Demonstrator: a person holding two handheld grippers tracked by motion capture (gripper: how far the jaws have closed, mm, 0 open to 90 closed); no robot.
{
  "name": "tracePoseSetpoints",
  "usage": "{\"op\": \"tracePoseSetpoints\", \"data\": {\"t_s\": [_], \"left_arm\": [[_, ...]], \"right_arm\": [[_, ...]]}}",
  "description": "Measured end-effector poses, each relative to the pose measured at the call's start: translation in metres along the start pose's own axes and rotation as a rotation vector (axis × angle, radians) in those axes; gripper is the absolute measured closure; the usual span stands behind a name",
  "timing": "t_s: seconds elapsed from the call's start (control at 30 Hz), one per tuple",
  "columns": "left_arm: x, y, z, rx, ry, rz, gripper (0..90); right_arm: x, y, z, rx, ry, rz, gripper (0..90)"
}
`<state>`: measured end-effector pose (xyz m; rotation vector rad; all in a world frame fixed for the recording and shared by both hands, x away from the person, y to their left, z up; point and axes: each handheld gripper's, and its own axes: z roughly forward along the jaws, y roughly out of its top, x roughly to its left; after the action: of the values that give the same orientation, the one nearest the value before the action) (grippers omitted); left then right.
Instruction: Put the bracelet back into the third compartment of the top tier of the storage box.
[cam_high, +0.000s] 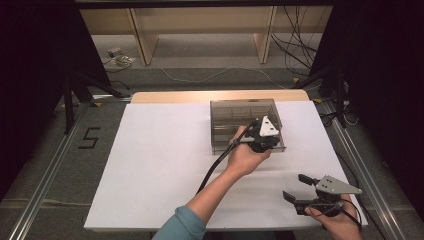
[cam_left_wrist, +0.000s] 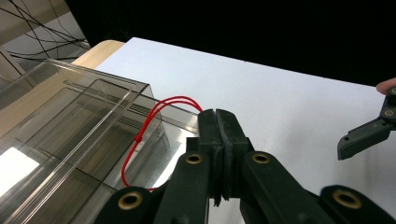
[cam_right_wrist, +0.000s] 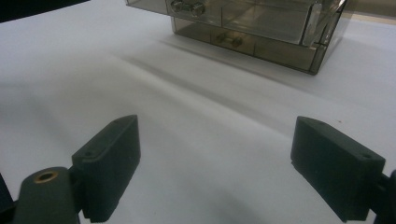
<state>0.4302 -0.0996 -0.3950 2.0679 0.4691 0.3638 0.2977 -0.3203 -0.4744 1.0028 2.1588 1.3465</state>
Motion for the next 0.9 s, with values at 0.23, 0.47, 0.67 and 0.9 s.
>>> {"op": "tracePoseSetpoints", "data": {"t_s": [0.23, 0.47, 0.67, 0.9], "left_arm": [[-0.001, 0.001, 0.006, 0.009, -0.002, 0.004, 89.7], [-0.001, -0.001, 0.011, 0.01, 0.015, 0.008, 85.7], [-0.001, 0.0, 0.006, -0.005, 0.044, 0.002, 77.3], [0.003, 0.0, -0.014, -0.037, 0.082, -0.033, 62.3]], "right_arm": [[0.0, 0.0, 0.0, 0.0, 0.001, 0.001, 16.1], [0.0, 0.0, -0.001, -0.001, 0.002, 0.0, 16.1], [0.0, 0.0, -0.001, -0.003, 0.001, -0.001, 16.1], [0.001, 0.0, -0.001, 0.005, 0.002, 0.009, 16.1]]}}
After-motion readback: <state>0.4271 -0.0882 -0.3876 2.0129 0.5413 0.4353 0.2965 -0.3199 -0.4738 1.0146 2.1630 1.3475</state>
